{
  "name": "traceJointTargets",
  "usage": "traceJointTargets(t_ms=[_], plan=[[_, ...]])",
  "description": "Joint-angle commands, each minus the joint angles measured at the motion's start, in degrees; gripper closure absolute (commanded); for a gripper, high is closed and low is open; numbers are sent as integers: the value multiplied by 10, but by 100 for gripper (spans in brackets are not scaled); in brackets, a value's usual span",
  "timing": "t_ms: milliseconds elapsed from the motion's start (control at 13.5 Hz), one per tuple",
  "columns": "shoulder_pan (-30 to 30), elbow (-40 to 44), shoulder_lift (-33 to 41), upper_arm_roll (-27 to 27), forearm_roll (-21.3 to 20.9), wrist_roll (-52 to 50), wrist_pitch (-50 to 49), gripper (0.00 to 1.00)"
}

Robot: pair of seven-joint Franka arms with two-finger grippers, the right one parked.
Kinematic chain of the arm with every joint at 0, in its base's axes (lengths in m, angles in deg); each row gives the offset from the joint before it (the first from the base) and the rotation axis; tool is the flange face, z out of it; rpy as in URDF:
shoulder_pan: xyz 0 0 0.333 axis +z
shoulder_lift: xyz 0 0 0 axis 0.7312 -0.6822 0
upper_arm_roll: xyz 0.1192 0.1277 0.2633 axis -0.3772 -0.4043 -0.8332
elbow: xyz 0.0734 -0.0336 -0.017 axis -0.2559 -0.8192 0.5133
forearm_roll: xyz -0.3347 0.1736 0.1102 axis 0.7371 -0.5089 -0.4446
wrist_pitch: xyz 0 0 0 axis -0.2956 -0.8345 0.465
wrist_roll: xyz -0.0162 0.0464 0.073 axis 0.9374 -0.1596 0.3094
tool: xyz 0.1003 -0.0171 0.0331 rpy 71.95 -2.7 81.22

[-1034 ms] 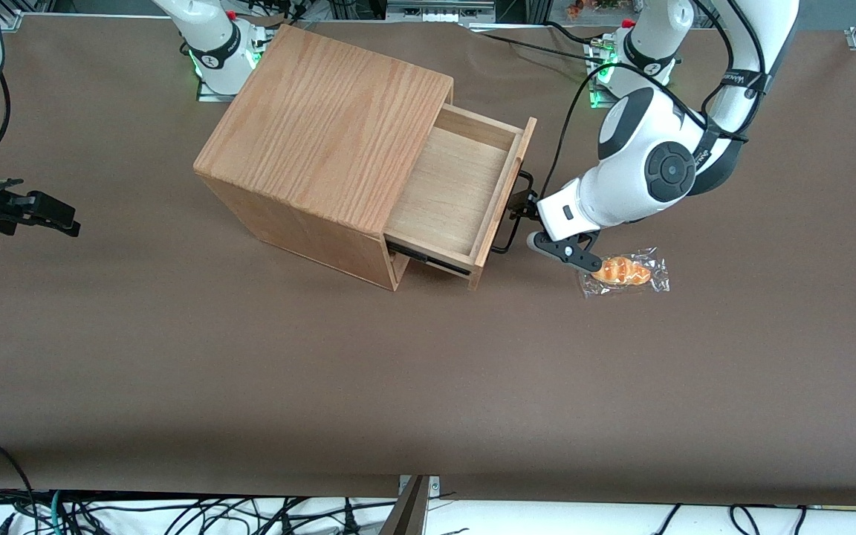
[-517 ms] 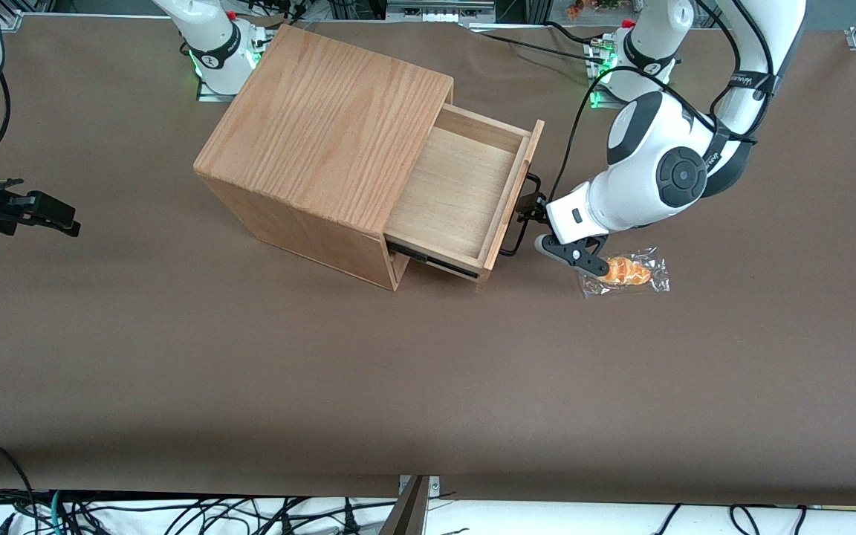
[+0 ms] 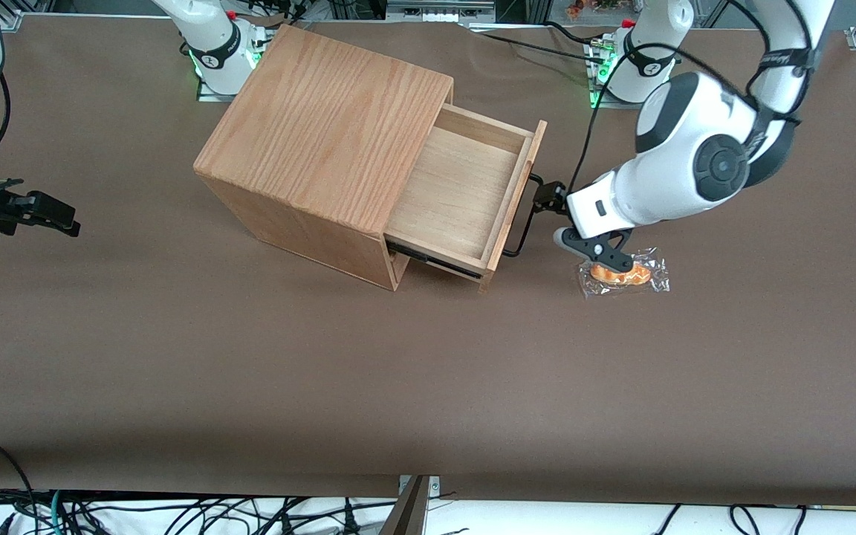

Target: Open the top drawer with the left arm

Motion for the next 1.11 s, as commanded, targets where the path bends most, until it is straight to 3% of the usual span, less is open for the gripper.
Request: traceJointTargets(t_ms=[0,148,369,443,812,1034], plan=[[3,48,31,-26,-1,11,-81,0],[2,42,86,-63,-19,13,-94,0],[-5,41,129,-72,-149,11,-94,0],[-5,42,136,-84,-166,4,-93,0],[-24,54,132,-186,-131,-1,-91,0],[-24,82,112,-189,-126,-3,-91,0]])
